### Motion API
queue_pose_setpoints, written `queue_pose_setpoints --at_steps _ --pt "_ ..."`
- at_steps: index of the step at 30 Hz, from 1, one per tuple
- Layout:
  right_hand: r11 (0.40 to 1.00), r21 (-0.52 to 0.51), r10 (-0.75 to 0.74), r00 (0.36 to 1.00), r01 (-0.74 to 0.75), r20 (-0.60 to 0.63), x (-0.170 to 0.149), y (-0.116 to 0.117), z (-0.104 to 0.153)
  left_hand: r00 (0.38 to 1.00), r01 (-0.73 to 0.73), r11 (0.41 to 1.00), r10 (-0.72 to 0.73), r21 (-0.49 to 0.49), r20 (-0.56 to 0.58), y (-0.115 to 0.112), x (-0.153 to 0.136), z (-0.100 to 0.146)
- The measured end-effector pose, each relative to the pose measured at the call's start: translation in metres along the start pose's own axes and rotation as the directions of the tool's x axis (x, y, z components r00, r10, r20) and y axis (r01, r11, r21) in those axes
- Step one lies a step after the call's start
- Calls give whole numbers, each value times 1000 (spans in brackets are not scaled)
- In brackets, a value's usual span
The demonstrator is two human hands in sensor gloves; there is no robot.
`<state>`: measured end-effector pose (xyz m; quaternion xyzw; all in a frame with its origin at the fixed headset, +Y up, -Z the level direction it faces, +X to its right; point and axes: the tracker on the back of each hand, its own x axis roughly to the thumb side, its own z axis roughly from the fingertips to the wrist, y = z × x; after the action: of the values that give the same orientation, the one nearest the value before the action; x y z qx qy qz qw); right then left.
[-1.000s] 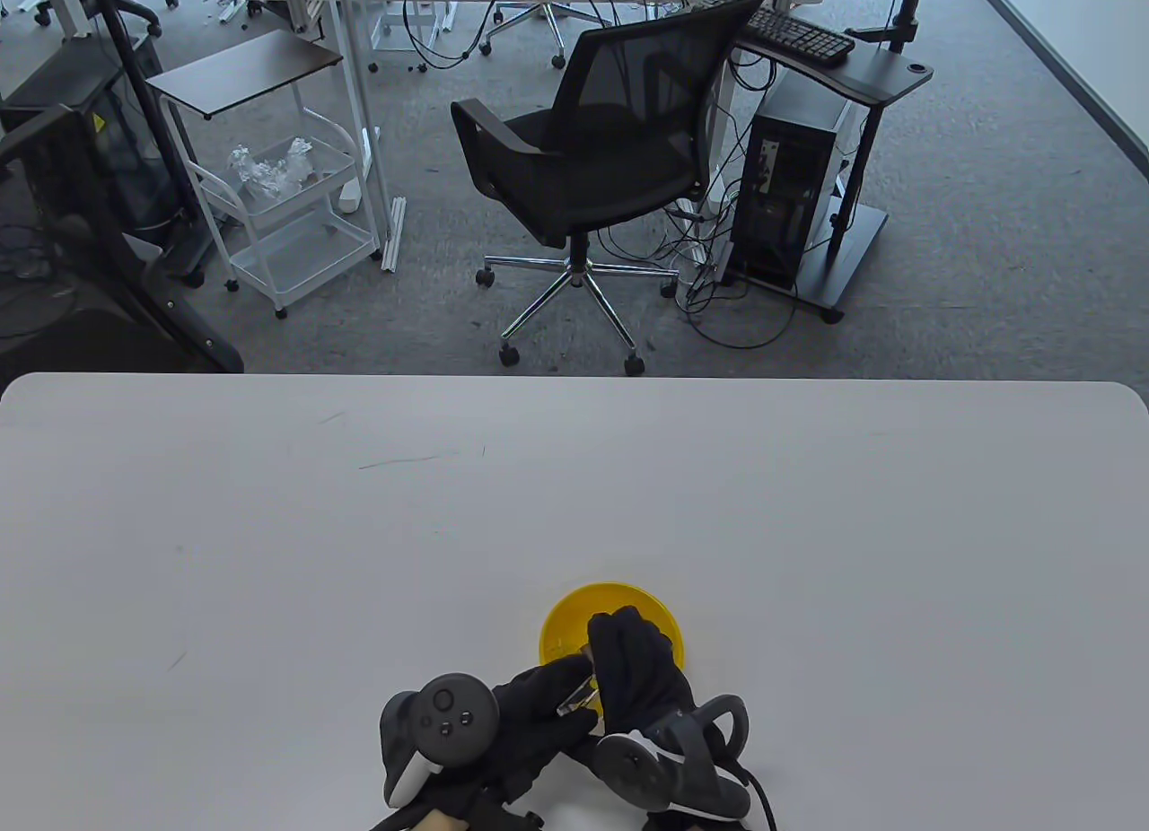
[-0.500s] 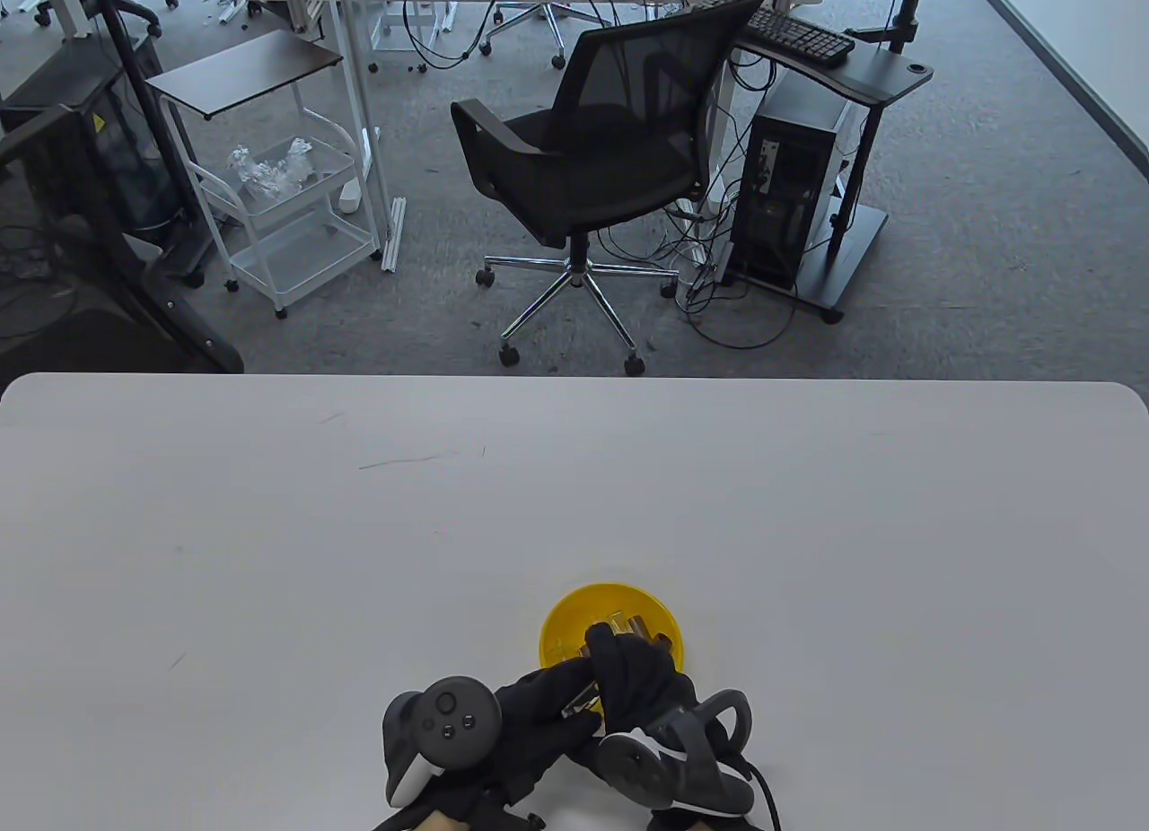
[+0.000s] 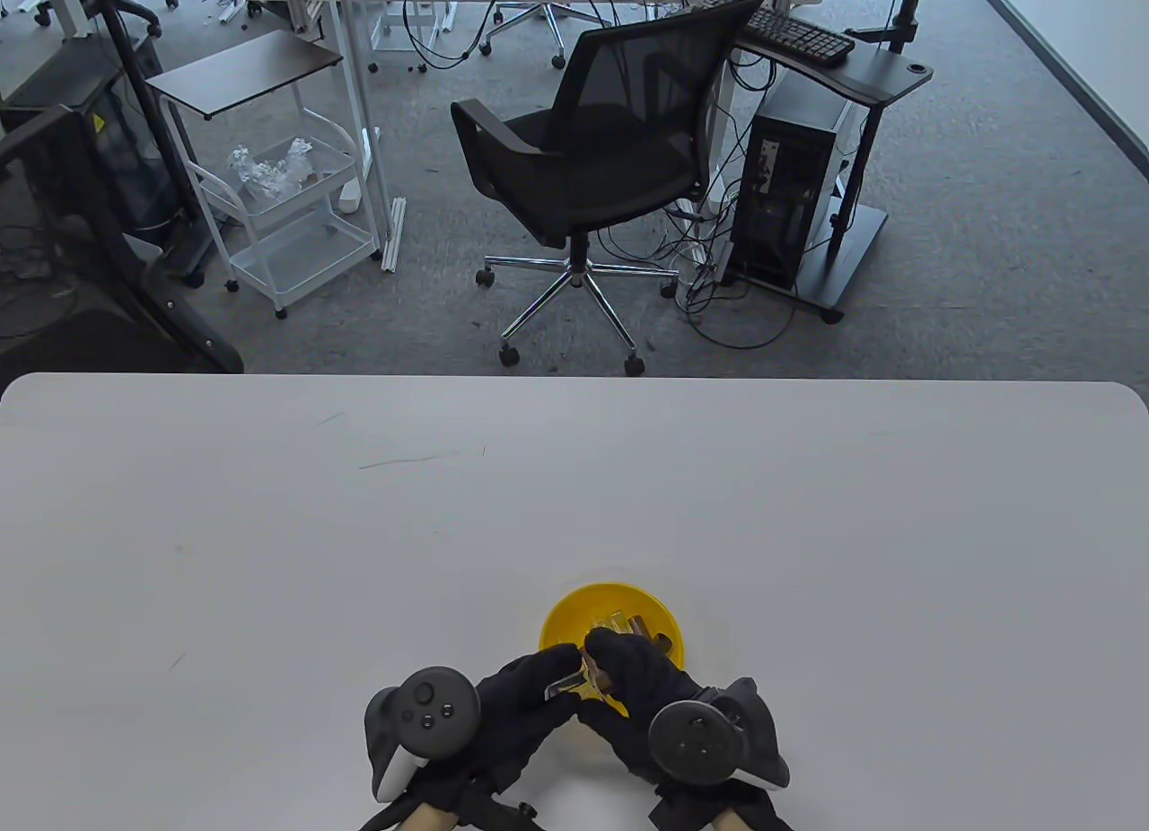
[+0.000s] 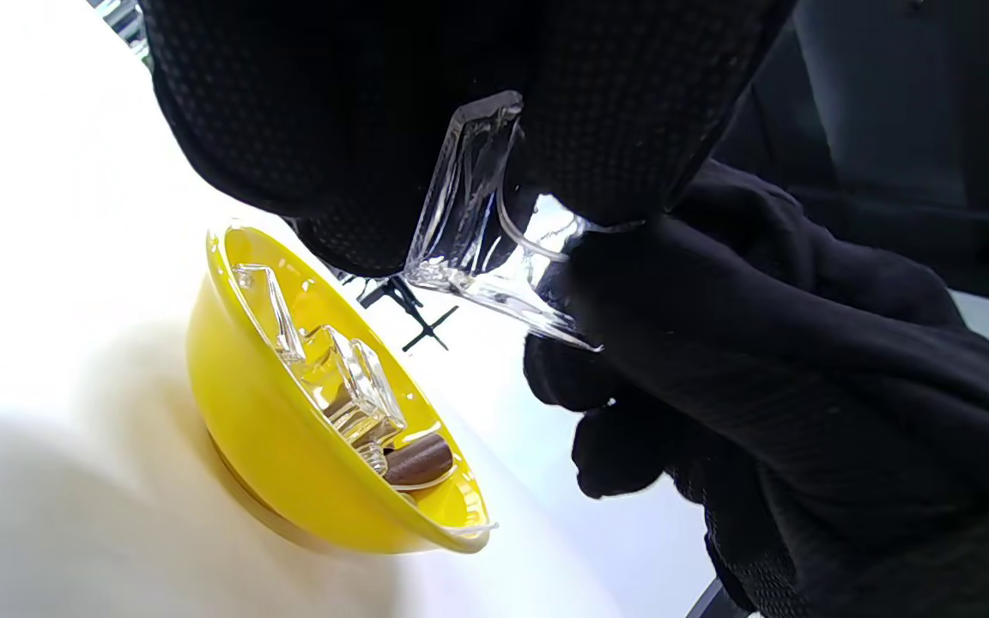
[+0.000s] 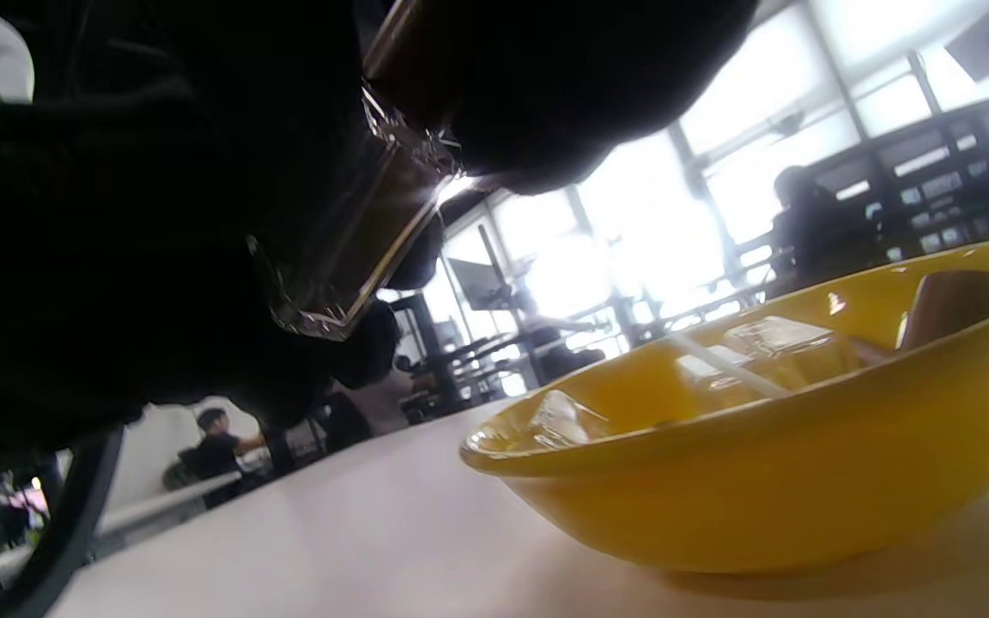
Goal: Assemble perfume bottles from components
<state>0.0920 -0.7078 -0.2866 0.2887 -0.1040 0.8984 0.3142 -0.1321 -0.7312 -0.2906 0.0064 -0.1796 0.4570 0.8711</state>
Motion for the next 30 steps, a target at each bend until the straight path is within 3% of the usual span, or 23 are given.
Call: queue_pose_setpoints --at_steps 3,9,17,23,30 --pt "990 -37 -138 990 137 -32 -5 -8 0 999 -42 999 42 9 0 3 -2 -1" --pt "994 -81 -76 995 70 -67 -12 -27 -1 998 60 996 -58 66 -36 10 -6 0" --pt "983 -181 -30 978 -7 -204 -34 -58 -4 986 165 977 -159 134 -55 27 -8 3" --pt "989 -121 45 946 -88 -320 -56 -79 -15 968 249 958 -240 143 -76 33 -11 3" --pt "982 -52 136 862 -184 -488 -91 -95 -32 956 291 945 -281 148 -89 38 -12 3"
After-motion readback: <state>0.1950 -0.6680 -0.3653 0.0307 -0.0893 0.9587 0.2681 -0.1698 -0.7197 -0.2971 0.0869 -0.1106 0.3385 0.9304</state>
